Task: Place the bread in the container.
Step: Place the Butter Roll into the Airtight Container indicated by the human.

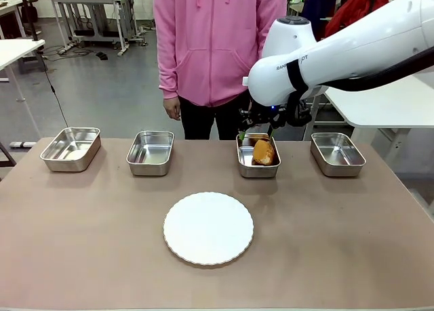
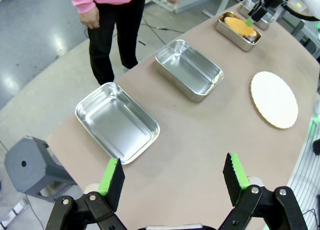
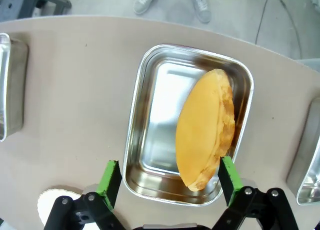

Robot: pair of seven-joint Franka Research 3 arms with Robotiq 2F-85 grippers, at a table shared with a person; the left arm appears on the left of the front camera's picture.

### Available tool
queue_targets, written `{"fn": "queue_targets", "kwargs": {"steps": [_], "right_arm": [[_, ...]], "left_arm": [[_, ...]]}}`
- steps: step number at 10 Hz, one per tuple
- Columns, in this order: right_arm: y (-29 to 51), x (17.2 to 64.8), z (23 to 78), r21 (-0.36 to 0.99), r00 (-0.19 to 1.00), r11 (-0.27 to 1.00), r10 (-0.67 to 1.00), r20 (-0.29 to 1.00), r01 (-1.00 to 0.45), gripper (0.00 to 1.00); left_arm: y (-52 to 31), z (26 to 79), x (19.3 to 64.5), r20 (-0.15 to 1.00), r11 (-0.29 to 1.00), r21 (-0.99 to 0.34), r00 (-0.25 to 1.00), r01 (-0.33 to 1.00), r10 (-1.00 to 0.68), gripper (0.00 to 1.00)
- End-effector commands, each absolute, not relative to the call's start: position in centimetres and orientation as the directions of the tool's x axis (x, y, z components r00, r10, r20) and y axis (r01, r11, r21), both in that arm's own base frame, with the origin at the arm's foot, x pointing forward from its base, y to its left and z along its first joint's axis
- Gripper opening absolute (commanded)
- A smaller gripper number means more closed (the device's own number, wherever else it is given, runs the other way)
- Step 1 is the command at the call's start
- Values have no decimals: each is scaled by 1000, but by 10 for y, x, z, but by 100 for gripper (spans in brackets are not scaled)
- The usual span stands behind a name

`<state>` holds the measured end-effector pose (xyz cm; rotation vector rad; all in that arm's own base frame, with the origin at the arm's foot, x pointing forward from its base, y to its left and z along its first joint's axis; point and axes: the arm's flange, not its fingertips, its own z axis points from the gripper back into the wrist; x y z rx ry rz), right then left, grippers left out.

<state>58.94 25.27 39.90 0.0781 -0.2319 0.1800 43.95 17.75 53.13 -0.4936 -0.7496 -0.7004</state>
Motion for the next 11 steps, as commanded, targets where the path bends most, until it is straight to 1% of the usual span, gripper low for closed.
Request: {"fn": "queue_targets", "kwargs": {"steps": [1,5,7,9,11], "right_arm": [[248,536,420,50,944,990,111,310,-133,100],[233,401,443,-21,867,997,74,493,-73,100],[216,350,448,-34,840,995,97,535,-93,100],[196,317,441,-4,834,992,109,541,-127,100],[185,311,434,22,846,983,146,513,-183,100]], "left_arm": [[175,532,438,760,666,-156,519,730,-390,100],[175,532,438,760,666,-156,519,730,-390,100],[175,532,438,760,666,-156,519,730,-390,100],[175,532,438,760,666,-156,519,730,-390,100],[175,532,438,760,666,-156,519,730,-390,100]]}}
